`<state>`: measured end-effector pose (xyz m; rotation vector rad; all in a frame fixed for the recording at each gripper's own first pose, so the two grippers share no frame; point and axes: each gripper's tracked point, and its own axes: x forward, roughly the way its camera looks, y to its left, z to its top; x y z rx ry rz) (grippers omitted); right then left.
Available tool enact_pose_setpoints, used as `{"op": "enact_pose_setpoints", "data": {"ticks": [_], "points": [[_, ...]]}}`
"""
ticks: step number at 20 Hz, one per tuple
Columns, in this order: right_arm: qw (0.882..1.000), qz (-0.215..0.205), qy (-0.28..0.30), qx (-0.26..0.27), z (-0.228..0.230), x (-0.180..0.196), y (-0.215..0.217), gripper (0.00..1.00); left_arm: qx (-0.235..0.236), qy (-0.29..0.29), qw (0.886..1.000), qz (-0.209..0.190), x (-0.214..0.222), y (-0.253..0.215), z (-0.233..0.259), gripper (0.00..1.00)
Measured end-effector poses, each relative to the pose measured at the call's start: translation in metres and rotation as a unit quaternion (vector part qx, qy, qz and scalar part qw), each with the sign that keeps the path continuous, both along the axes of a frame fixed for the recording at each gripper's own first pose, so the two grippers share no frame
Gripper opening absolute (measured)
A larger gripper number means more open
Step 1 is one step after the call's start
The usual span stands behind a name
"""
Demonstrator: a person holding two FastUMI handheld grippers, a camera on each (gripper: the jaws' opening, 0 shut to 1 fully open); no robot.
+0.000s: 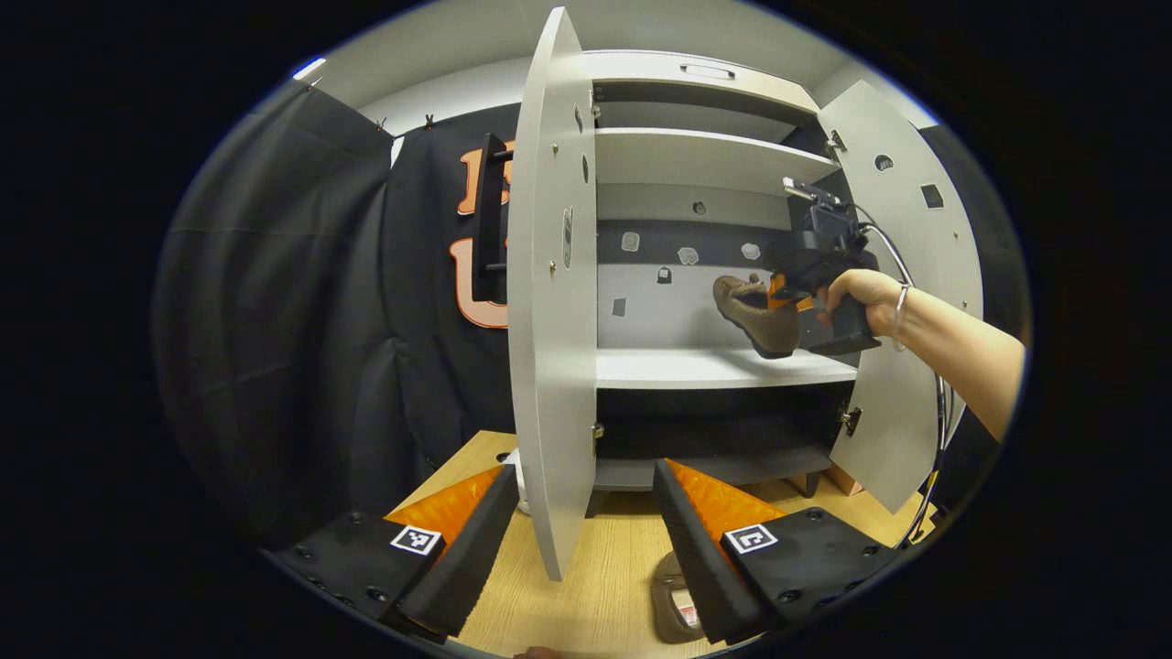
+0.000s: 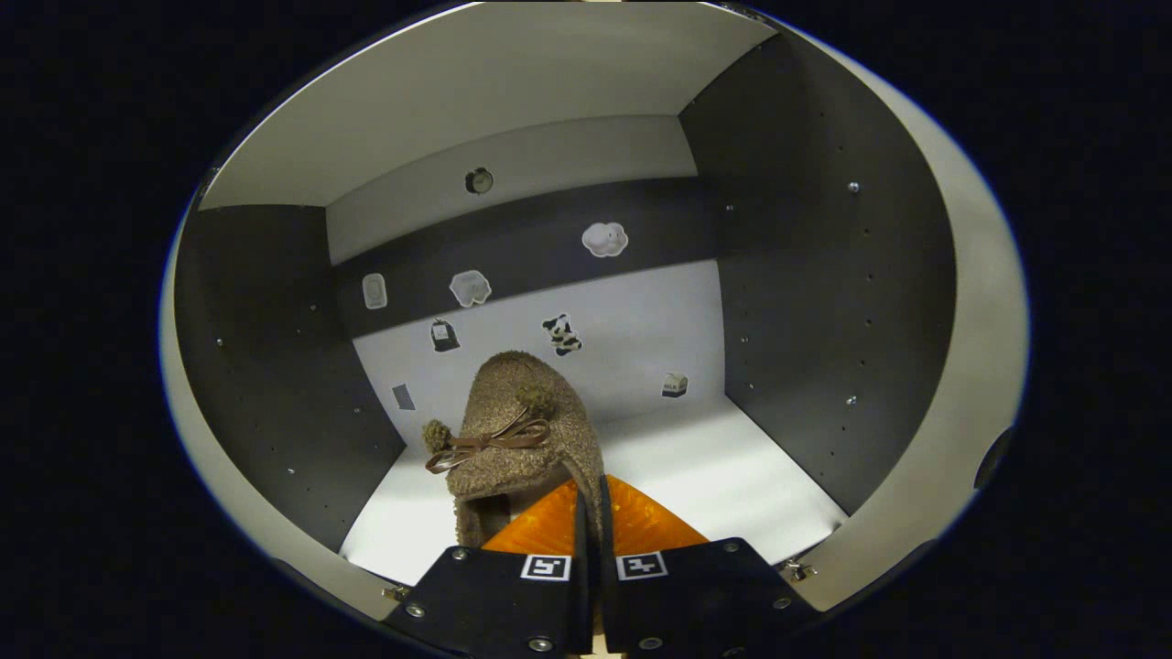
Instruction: Grab one shoe with the right hand and put it into the shoe cabinet, grab the other shoe with the left hand and put it into the shoe cabinet; then close the right door with the right hand and the left door with the left hand.
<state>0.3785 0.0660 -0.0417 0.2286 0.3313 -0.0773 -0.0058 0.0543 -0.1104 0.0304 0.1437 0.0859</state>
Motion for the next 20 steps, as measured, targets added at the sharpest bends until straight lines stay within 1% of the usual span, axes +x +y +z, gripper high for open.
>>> {"op": "enact_pose_setpoints", "data": {"ticks": [3, 5, 6, 9, 10, 11, 12, 15, 16, 17, 18, 19, 20], "points": [[1.000, -0.010, 0.017, 0.005, -0.015, 0.018, -0.005, 0.05, -0.002, 0.008, 1.000, -0.004, 0.003, -0.001, -0.005, 0.96], [1.000, -0.011, 0.024, 0.005, -0.018, 0.018, -0.005, 0.07, 0.002, 0.009, 1.000, -0.007, 0.005, -0.002, -0.005, 0.96], [1.000, -0.008, 0.024, 0.006, -0.018, 0.018, -0.004, 0.10, 0.003, 0.009, 1.000, -0.009, 0.005, -0.004, -0.005, 0.96], [1.000, -0.003, -0.005, 0.001, 0.001, 0.013, -0.004, 0.24, 0.000, 0.010, 1.000, -0.014, 0.008, -0.007, -0.005, 0.96], [1.000, 0.000, -0.010, 0.002, 0.006, 0.008, -0.002, 0.16, -0.003, 0.011, 1.000, -0.017, 0.007, -0.009, -0.006, 0.96], [1.000, 0.003, -0.011, -0.002, 0.008, 0.001, -0.001, 0.30, -0.005, 0.011, 1.000, -0.021, 0.007, -0.011, -0.005, 0.96], [1.000, 0.006, -0.013, -0.012, 0.010, -0.008, -0.003, 0.32, -0.007, 0.012, 1.000, -0.023, 0.006, -0.013, -0.006, 0.96], [0.998, 0.019, -0.035, -0.044, 0.023, -0.037, 0.001, 0.49, -0.007, 0.013, 0.999, -0.033, 0.004, -0.018, -0.007, 0.96], [0.998, 0.023, -0.043, -0.050, 0.026, -0.049, 0.003, 0.52, -0.006, 0.013, 0.999, -0.034, 0.003, -0.019, -0.008, 0.96], [0.997, 0.028, -0.050, -0.053, 0.029, -0.061, 0.005, 0.59, -0.006, 0.014, 0.999, -0.035, 0.002, -0.020, -0.008, 0.96], [0.996, 0.031, -0.058, -0.058, 0.034, -0.073, 0.006, 0.63, -0.007, 0.014, 0.999, -0.036, 0.000, -0.022, -0.009, 0.96], [0.995, 0.031, -0.068, -0.065, 0.038, -0.086, 0.005, 0.71, -0.009, 0.016, 0.999, -0.038, -0.001, -0.024, -0.010, 0.96], [0.994, 0.032, -0.077, -0.070, 0.042, -0.098, 0.003, 0.75, -0.009, 0.018, 0.999, -0.040, -0.004, -0.026, -0.012, 0.96]]}}
